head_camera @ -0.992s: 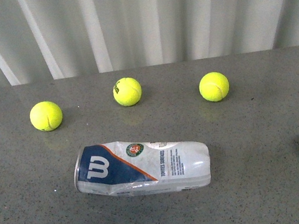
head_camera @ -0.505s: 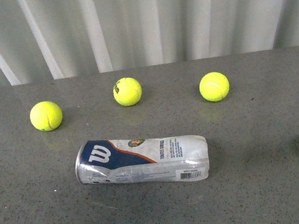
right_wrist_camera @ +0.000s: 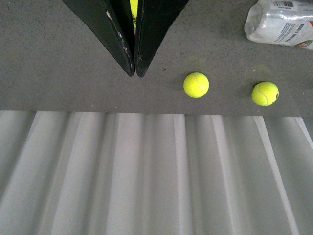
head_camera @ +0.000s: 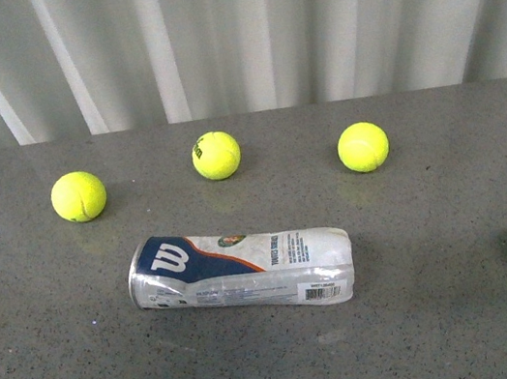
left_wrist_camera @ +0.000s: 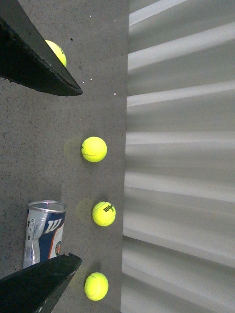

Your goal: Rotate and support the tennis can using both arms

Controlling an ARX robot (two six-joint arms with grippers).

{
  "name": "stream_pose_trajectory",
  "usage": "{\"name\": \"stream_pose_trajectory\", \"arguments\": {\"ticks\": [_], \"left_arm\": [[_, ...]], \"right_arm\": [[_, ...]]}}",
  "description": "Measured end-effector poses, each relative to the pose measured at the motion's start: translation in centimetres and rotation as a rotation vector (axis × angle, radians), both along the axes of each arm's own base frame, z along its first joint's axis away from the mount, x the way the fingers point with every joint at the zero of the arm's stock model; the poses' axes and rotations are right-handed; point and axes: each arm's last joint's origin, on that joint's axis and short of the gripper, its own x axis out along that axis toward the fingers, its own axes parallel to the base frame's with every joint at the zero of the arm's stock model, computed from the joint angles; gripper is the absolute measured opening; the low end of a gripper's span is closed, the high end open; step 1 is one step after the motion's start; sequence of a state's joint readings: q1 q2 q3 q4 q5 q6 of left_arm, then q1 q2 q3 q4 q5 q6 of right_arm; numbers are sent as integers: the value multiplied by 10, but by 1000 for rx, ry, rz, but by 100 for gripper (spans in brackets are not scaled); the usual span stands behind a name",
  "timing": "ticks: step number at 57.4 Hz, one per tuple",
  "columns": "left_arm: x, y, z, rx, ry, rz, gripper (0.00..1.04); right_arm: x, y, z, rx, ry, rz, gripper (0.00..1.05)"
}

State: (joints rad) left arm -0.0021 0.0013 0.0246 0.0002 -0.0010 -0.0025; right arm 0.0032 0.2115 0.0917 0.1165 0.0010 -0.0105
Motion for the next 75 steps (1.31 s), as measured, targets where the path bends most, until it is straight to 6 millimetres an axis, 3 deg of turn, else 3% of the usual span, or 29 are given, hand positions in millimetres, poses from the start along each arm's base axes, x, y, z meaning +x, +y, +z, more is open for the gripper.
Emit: {"name": "stream_pose_trajectory", "arguments": {"ticks": [12,35,58,75], "left_arm": [[0,0,0,0,0,0,98],[0,0,0,0,0,0,98],[0,0,0,0,0,0,98],[0,0,0,0,0,0,98]], "right_arm": [[-11,0,-8,0,3,-2,3],[-11,0,-24,0,1,-2,3],[-11,0,-24,0,-1,-3,3],[-11,0,-24,0,-1,-3,53]]}}
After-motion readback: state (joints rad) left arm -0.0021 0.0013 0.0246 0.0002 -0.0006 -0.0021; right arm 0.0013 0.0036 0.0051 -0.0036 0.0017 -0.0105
